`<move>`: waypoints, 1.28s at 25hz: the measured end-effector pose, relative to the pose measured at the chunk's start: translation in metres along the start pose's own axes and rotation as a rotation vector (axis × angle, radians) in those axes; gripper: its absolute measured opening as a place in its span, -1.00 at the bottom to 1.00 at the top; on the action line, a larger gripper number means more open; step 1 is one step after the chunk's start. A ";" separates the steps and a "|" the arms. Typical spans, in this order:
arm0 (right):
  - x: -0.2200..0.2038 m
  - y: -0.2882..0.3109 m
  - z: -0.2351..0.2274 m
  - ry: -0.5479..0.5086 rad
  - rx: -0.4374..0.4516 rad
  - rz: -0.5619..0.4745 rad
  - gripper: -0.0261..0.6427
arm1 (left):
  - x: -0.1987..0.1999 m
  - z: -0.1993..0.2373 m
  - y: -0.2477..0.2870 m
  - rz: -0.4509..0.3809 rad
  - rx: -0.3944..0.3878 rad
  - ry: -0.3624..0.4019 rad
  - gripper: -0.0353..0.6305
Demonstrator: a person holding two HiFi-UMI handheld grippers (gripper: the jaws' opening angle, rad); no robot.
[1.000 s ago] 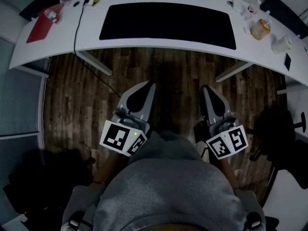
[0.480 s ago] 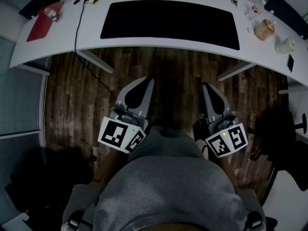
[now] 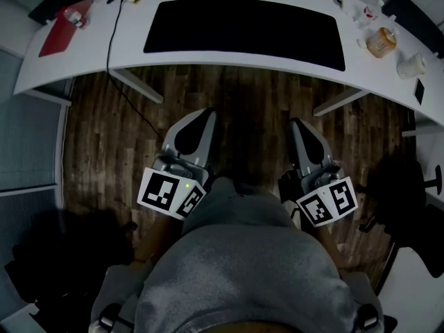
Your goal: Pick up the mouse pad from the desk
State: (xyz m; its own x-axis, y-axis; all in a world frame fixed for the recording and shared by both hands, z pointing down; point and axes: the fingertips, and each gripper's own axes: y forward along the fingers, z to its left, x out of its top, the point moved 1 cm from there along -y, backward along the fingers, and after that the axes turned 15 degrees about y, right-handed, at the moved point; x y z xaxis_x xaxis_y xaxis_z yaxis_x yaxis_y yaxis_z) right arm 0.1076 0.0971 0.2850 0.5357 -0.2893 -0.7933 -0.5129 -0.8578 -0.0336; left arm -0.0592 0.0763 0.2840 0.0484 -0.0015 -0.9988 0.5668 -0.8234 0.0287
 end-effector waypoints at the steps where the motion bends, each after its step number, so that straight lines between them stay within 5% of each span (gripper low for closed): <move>1: 0.000 -0.002 -0.001 0.001 -0.001 0.003 -0.92 | -0.001 0.000 -0.001 0.002 0.007 0.001 -0.90; 15: -0.002 0.014 -0.021 0.012 -0.015 0.026 -0.92 | -0.011 0.013 0.013 0.003 0.021 -0.012 -0.90; 32: 0.044 0.121 -0.090 -0.006 -0.063 0.014 -0.92 | -0.004 0.086 0.142 -0.027 -0.039 -0.021 -0.90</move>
State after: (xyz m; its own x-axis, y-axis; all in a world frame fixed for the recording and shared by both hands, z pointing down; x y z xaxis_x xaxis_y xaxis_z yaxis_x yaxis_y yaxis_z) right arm 0.1294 -0.0580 0.3009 0.5247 -0.2988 -0.7971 -0.4770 -0.8788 0.0154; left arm -0.0495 -0.0890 0.2888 0.0162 0.0080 -0.9998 0.5996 -0.8003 0.0033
